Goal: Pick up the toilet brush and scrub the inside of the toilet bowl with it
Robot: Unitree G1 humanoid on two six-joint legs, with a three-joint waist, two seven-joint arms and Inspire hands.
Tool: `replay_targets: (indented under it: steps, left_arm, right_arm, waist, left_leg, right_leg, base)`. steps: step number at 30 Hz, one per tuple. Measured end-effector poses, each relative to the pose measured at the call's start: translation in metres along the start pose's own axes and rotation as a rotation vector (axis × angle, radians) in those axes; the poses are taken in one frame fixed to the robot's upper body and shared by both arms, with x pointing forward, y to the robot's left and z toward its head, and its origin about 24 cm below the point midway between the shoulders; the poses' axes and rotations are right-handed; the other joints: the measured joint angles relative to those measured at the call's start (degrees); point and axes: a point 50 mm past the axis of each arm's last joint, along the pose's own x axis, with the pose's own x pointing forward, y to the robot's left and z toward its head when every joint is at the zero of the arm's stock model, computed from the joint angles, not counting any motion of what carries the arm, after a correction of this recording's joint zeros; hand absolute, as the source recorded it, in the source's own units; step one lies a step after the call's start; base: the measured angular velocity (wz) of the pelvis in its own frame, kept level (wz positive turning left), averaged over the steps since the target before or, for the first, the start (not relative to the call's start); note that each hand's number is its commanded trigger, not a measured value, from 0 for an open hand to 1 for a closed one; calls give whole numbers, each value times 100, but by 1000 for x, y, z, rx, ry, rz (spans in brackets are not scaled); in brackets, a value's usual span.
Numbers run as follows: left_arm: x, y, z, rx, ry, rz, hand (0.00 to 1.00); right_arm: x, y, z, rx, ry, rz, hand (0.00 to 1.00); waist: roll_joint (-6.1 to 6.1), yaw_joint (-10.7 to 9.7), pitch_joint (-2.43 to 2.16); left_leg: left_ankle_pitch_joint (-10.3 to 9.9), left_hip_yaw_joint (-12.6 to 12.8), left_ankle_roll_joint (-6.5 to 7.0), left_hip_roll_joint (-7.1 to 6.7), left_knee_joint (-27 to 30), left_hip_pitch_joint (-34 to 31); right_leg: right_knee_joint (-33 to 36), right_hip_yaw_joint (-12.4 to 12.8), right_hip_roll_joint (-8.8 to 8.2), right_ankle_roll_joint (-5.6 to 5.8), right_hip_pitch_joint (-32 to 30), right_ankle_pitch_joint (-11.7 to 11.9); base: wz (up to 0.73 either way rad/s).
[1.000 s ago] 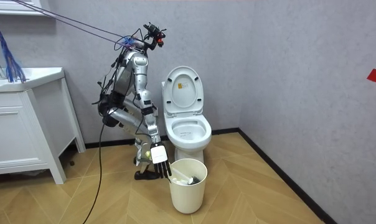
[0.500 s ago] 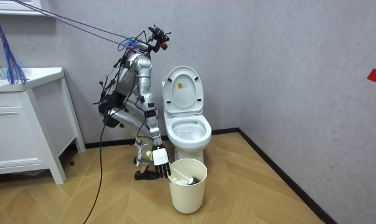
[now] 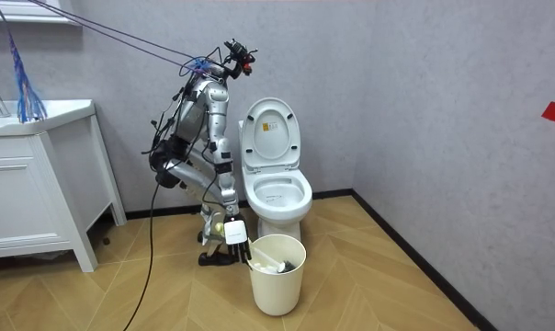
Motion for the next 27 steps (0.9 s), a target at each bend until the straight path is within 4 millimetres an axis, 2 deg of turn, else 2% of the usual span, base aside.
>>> replay_targets:
  steps: [19,27]
  left_arm:
    - [-1,-2,0,33,6,-32,0]
    - [-1,-5,-2,43,9,-63,0]
  right_arm:
    - [-1,-2,-13,-10,39,52,0]
    - [-3,0,-31,-57,88,88,0]
  waist:
    - [22,65,-15]
    - [39,82,-25]
  left_leg:
    - [7,2,-12,-1,67,112]
    - [4,4,6,-54,34,232]
  right_leg:
    - [23,-1,-1,19,136,-4]
    - [9,-2,-53,56,257,-24]
  base:
    - [0]
    - [2]
